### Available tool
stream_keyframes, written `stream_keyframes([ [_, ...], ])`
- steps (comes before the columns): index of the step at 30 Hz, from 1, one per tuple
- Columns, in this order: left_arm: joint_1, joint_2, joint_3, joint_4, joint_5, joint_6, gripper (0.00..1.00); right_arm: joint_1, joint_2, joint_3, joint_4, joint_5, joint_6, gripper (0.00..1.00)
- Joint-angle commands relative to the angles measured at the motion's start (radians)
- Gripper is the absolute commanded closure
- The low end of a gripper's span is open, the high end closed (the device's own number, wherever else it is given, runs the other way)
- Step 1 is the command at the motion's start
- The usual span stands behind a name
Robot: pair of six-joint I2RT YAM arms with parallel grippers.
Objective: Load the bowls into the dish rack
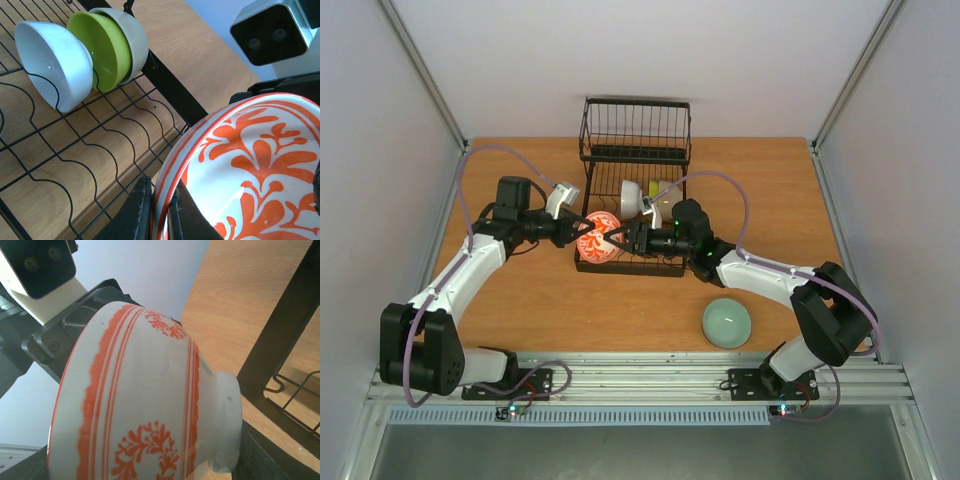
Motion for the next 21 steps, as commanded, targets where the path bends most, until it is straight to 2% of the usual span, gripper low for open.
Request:
stream_keyframes([
  [1, 0.005, -0.006, 0.033, 0.053, 0.064, -0.007, 0.99, 0.003, -0.035, 0.04, -0.009, -0.016, -0.039, 0.99],
  [2, 0.005, -0.007, 0.034, 0.05, 0.063, -0.006, 0.97, 0.004, -0.044, 0.044, -0.033, -0.004, -0.057, 0.99],
  [7, 0.005, -0.014, 0.036, 0.04, 0.051, 0.005, 0.65, 0.003, -0.096, 0.105, -0.248, 0.117, -0.177, 0.99],
  [9, 0.005, -0.019, 0.036, 0.04, 0.032, 0.006, 0.58, 0.005, -0.108, 0.138, -0.335, 0.174, -0.225, 0.99],
  [15, 0.005, -0.044, 0.034, 0.048, -0.069, -0.001, 0.48, 0.035, -0.074, 0.29, -0.611, 0.375, -0.356, 0.99],
  [18, 0.005, -0.066, 0.029, 0.057, -0.127, -0.01, 0.45, 0.077, -0.003, 0.426, -0.757, 0.523, -0.418, 0.99],
  [21, 0.005, -0.084, 0.026, 0.059, -0.166, -0.014, 0.46, 0.125, 0.119, 0.587, -0.889, 0.689, -0.467, 0.99],
])
